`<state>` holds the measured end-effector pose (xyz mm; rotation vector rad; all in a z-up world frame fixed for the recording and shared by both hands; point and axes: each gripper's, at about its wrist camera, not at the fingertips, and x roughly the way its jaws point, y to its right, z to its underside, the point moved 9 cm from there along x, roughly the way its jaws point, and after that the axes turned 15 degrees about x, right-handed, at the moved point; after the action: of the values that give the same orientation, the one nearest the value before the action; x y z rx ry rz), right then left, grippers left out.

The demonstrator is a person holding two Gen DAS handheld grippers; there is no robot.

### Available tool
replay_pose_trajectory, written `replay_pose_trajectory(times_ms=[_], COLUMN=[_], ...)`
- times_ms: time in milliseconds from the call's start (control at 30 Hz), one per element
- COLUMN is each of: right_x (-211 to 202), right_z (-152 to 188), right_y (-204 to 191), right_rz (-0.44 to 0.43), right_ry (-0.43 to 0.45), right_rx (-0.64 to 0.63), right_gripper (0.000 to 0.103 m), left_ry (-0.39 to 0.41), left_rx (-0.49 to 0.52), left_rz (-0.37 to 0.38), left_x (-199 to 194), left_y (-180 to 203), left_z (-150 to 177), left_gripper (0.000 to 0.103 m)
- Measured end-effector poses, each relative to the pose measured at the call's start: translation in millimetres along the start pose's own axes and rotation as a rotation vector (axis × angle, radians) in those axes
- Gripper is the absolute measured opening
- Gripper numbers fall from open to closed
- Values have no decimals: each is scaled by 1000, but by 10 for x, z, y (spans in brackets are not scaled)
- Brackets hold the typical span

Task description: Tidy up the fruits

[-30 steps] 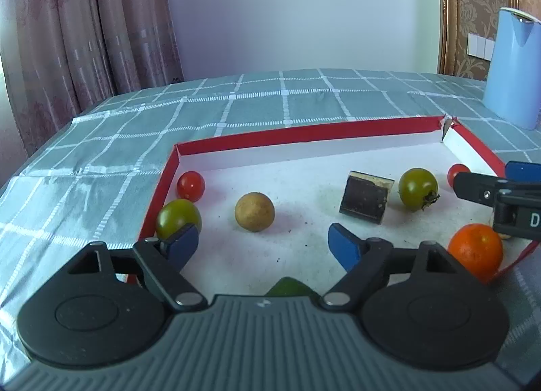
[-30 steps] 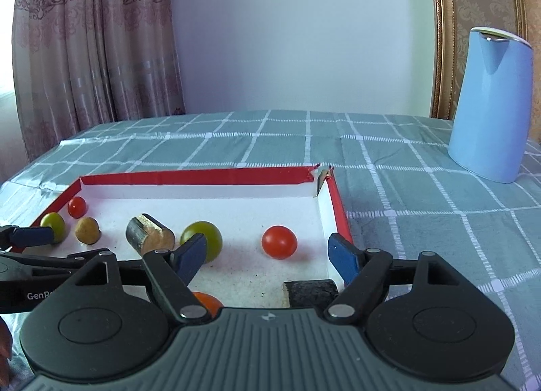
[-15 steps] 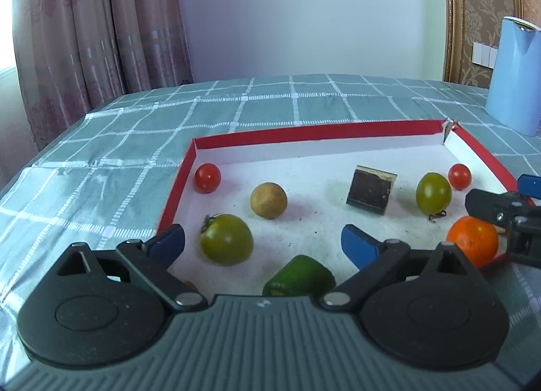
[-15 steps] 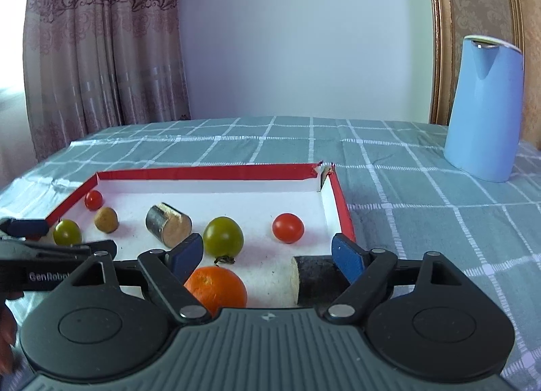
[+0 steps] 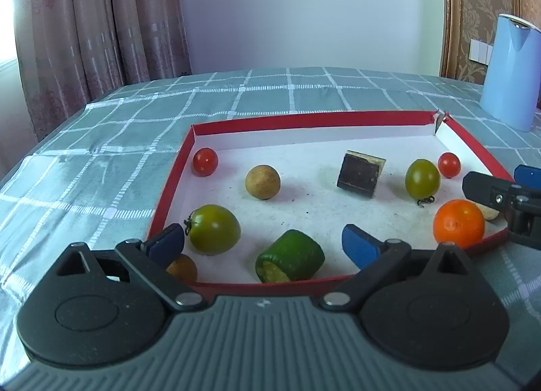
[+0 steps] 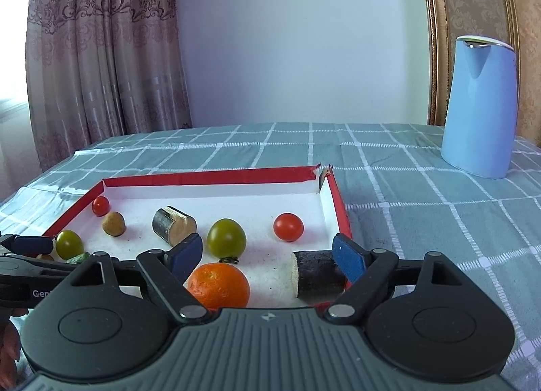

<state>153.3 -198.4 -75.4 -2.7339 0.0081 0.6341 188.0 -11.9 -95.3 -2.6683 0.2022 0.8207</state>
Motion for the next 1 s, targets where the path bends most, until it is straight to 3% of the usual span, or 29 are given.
replay_pose_trajectory(times_ms=[500,733,1000], right_x=[-227,-477,-464], right_z=[87,268,423], right_y=[-30,-115,-150], right_rz=[-61,-95,-56], right_ry=[-9,-25,-64], right_rx=[28,9,-27], right_gripper=[85,89,89], left_ry=[42,51,-14], left_rx=[-43,-56,-5], left_rz=[-21,6,-3], left_x=[-284,-514,-535], left_y=[-67,-11,149], left_z=[65,128,252], left_gripper=[103,103,103])
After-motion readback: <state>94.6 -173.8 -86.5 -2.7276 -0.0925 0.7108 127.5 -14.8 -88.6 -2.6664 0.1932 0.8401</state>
